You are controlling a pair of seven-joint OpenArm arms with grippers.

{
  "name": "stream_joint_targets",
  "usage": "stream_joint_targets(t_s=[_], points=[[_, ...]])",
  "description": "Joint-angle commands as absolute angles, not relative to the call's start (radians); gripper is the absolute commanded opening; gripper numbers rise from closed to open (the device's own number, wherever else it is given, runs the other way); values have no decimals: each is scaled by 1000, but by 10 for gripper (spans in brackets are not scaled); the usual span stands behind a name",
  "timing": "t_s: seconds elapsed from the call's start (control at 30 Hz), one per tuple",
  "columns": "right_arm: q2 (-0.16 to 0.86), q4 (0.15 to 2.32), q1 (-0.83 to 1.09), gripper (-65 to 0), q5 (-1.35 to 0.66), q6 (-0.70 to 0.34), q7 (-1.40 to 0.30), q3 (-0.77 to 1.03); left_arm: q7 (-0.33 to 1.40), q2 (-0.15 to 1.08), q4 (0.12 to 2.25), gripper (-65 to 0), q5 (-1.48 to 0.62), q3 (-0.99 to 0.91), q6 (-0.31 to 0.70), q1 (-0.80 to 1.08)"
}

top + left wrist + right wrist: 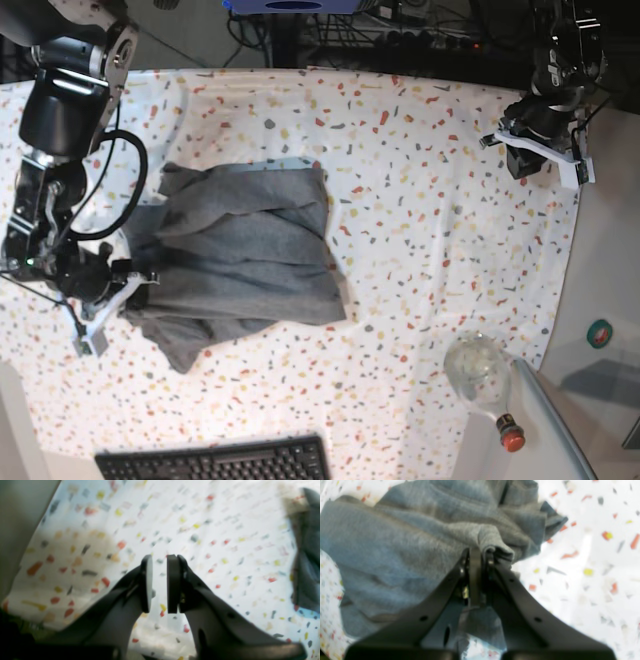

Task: Layout the t-shirt on the table in an organized manner, then fold the t-shirt properly
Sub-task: 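Grasp the crumpled grey t-shirt with the right gripper and drag it aside, then grasp a fold of the grey t-shirt with the right gripper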

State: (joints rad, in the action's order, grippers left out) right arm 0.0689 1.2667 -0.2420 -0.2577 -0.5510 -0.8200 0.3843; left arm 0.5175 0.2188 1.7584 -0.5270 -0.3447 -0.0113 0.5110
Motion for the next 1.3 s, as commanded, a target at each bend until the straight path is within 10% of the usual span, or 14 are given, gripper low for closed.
stream_joint_targets(t_s=[0.0,0.4,0.77,1.07,1.17,1.27], points=[[85,1353,-245,-650,-292,-556,-816,387,495,229,1764,-550,-533,-349,-5,498],[97,2020,-33,-650,-308,-556,-1000,598,495,231,1744,-551,-532,-354,-4,470],[150,1848,-67,-650,-300,-539,-943,993,493,245,1744,-551,-532,-355,-4,469],[262,1342,-81,-650,-302,-246,-817,978,495,246,1742,-543,-532,-355,-4,472],[323,1276,-96,-413,-309,-246,-895,926,501,246,1742,-489,-532,-355,-4,475],[320,1389,-91,-248,-348,-248,-943,912,501,246,1742,-303,-533,-355,-4,479]])
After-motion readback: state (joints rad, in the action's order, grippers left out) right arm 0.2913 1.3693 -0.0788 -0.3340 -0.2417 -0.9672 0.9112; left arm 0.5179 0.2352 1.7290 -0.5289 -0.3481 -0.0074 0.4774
